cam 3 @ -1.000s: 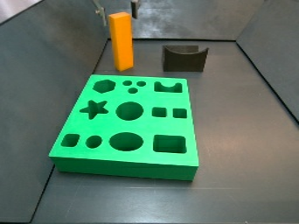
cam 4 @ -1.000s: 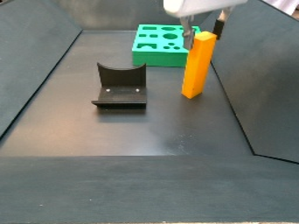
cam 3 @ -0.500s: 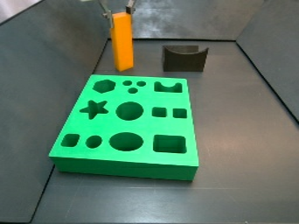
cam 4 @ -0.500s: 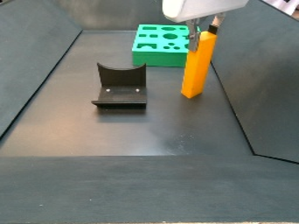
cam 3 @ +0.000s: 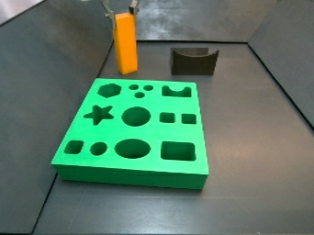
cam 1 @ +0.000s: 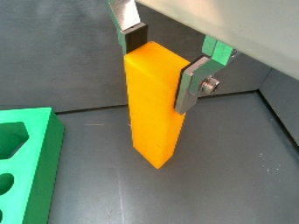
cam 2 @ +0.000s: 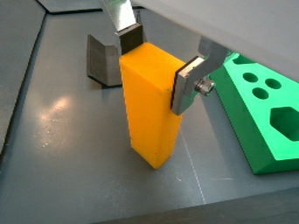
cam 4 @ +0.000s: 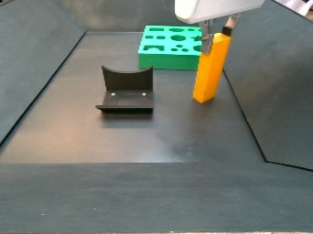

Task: Pick up the rectangle object. Move up. Move to above the board. Insert the rectangle object.
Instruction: Pick up the rectangle object, then move up.

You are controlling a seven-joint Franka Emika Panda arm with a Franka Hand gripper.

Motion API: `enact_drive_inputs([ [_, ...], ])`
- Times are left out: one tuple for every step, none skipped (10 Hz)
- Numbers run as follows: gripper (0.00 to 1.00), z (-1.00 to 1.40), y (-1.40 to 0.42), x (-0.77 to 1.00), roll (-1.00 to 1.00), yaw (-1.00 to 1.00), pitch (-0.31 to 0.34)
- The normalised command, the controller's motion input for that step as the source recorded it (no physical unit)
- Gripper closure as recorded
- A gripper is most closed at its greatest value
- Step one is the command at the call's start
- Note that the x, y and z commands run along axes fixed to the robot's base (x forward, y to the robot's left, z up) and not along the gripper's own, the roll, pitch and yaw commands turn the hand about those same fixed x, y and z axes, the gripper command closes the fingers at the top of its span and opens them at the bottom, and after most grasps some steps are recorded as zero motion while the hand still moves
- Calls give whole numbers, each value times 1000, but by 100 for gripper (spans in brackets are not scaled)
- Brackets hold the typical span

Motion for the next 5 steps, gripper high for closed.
enact_drive_inputs([
  [100,0,0,0,0,0,0],
  [100,0,0,0,0,0,0],
  [100,0,0,0,0,0,0],
  [100,0,0,0,0,0,0],
  [100,833,0,0,0,0,0],
])
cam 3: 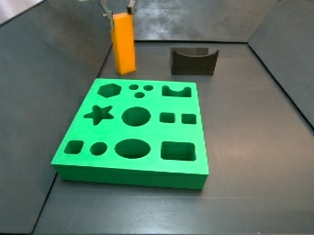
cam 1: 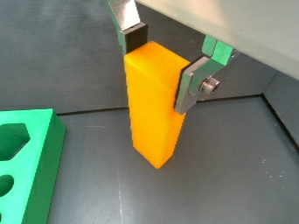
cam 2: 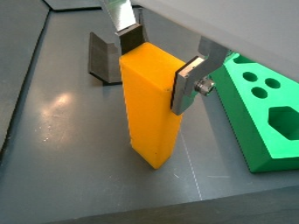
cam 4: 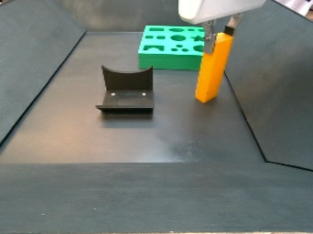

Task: Pick up the rectangle object. Move up. Move to above the board. Insert the rectangle object.
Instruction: Move up.

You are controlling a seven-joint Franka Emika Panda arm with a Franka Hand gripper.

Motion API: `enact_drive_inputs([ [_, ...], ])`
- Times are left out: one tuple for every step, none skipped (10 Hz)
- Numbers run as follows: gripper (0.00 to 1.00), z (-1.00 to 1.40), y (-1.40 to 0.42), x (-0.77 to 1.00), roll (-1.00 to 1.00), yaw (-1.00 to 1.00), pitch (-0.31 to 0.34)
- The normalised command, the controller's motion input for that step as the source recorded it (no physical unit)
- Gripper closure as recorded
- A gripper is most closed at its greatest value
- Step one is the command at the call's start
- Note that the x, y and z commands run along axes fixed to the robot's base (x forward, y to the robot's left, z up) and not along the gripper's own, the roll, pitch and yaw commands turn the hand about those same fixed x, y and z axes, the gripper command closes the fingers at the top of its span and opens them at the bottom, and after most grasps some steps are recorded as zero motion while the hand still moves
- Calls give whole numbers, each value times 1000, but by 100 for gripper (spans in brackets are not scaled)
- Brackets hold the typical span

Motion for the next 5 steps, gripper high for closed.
enact_drive_inputs([
  [100,824,-21,17,5,-21,6],
  [100,694,-19,-8,9,-22,49],
  [100,603,-11,-2,14,-20,55],
  [100,345,1,12,28,-18,78],
  [100,239,5,16,33,-16,86],
])
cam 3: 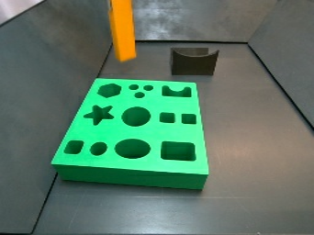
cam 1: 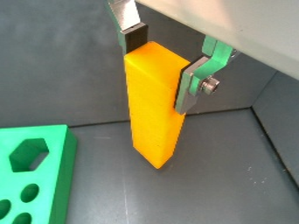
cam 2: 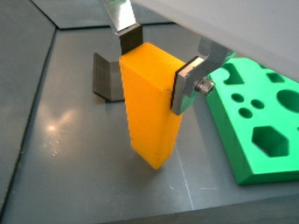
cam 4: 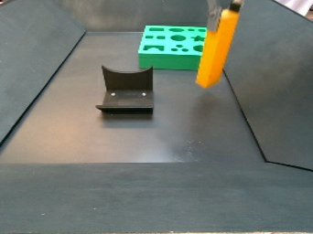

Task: Pick up the rectangle object. Move up. Move to above the board. Insert the rectangle object.
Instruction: Move to above the board.

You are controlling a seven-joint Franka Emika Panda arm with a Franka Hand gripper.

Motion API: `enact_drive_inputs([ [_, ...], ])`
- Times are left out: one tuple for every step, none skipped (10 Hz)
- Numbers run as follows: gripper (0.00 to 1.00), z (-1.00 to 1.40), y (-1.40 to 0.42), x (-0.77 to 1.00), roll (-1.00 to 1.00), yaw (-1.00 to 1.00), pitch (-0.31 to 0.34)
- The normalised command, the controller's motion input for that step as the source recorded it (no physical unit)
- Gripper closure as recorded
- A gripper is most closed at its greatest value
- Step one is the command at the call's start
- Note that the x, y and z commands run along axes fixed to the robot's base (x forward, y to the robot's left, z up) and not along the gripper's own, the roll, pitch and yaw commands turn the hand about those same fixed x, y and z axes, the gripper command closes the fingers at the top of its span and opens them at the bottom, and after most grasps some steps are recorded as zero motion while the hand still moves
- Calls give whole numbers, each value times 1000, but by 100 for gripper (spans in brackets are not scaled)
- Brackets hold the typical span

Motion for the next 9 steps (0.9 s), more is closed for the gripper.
enact_drive_inputs([
  [100,1000,-46,-817,-8,101,-16],
  [100,1000,-45,-838,0,101,-49],
  [100,1000,-38,-832,12,89,-79],
  [100,1000,-28,-843,25,71,-68],
  [100,914,-13,-773,46,48,-39],
  [100,759,-2,-632,62,39,-22],
  [100,597,2,-489,73,35,-10],
  [100,370,3,-296,75,30,-4],
  [100,193,5,-152,67,29,-5],
])
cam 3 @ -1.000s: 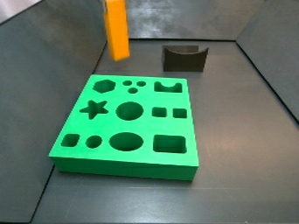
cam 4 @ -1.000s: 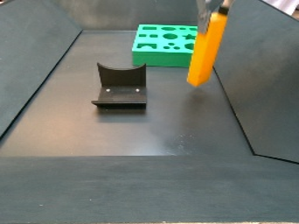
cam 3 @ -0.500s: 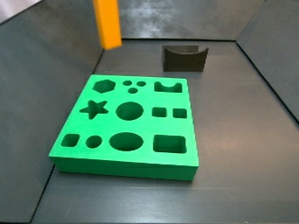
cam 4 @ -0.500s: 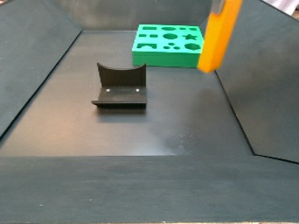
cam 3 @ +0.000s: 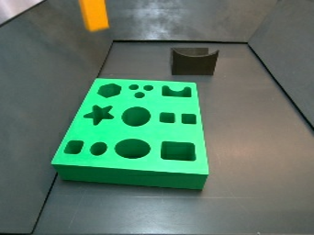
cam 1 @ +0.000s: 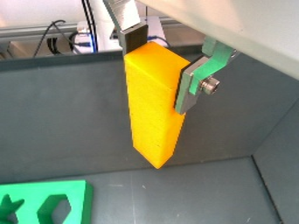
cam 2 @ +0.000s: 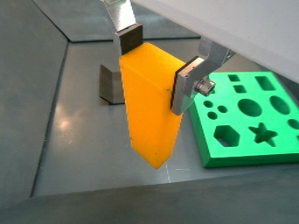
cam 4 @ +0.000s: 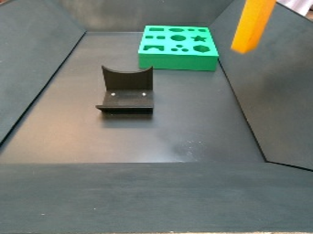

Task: Pick up the rectangle object. Move up. Move to above the board. Insert the rectangle object.
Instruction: Move to above the board.

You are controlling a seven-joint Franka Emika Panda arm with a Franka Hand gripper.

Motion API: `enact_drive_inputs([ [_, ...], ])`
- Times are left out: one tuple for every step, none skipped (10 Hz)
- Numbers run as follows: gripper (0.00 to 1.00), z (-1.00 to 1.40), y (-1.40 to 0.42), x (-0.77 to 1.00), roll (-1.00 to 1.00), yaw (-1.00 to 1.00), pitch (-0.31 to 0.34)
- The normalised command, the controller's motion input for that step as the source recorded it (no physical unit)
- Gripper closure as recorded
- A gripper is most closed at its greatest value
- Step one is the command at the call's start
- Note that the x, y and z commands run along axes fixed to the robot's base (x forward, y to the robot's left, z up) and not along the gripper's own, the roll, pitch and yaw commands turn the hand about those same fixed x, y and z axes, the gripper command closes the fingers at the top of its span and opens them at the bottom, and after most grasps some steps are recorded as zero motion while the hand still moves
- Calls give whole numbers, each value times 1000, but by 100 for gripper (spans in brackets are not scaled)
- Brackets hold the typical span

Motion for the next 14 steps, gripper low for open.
enact_drive_inputs([
  [100,239,-1000,618,64,-1000,127],
  [100,230,-1000,639,64,-1000,150],
  [100,228,-1000,655,67,-1000,173],
  [100,232,-1000,677,32,-1000,201],
  [100,241,-1000,667,36,-1000,213],
  [100,242,-1000,671,51,-1000,245],
  [100,244,-1000,684,30,-1000,262],
  [100,246,-1000,704,23,-999,340],
  [100,252,-1000,723,9,-718,316],
  [100,261,-1000,768,-1,-371,263],
  [100,246,-917,720,-3,-261,225],
  [100,150,-547,449,24,-103,179],
  [100,88,-280,241,38,-43,112],
  [100,61,-169,145,44,-19,68],
])
